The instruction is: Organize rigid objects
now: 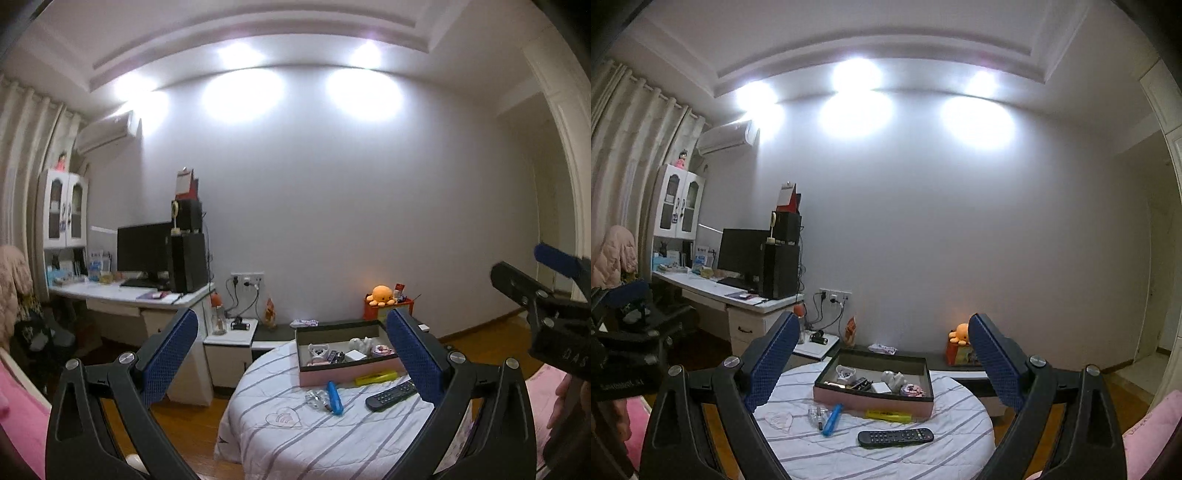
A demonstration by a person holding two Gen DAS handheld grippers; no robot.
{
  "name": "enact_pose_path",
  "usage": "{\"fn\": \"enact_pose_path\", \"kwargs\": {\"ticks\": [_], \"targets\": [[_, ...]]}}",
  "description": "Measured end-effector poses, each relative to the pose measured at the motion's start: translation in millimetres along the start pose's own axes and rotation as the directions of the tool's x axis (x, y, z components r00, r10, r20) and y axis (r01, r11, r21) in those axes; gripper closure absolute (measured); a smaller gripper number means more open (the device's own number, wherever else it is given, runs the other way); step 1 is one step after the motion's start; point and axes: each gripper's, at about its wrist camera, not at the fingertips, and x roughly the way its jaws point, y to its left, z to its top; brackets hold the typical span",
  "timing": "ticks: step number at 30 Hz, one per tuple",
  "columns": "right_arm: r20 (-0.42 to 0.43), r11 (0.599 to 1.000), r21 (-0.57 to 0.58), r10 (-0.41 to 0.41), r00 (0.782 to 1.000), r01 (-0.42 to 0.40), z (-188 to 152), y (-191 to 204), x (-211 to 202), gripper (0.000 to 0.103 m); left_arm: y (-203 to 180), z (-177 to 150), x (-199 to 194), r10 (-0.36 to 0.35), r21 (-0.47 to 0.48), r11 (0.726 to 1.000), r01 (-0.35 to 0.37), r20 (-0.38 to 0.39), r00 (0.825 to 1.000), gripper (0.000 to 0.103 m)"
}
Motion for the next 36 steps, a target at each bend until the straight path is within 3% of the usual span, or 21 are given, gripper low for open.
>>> {"fn": "enact_pose_path", "kwargs": {"ticks": [8, 36], "targets": [[0.001, 1.000, 0.012, -0.012, 1.000, 0.012, 2, -4, -9, 0.009, -6, 7, -12, -0.013, -0.005, 1.000, 0.014, 0.035, 0.999, 0.000], [-0.018, 0.999, 0.034, -0.006, 1.000, 0.006, -3, -10, -8, 0.009, -13, 10, -11, -0.010, 0.032, 0.999, 0.009, 0.013, 1.000, 0.000]]}}
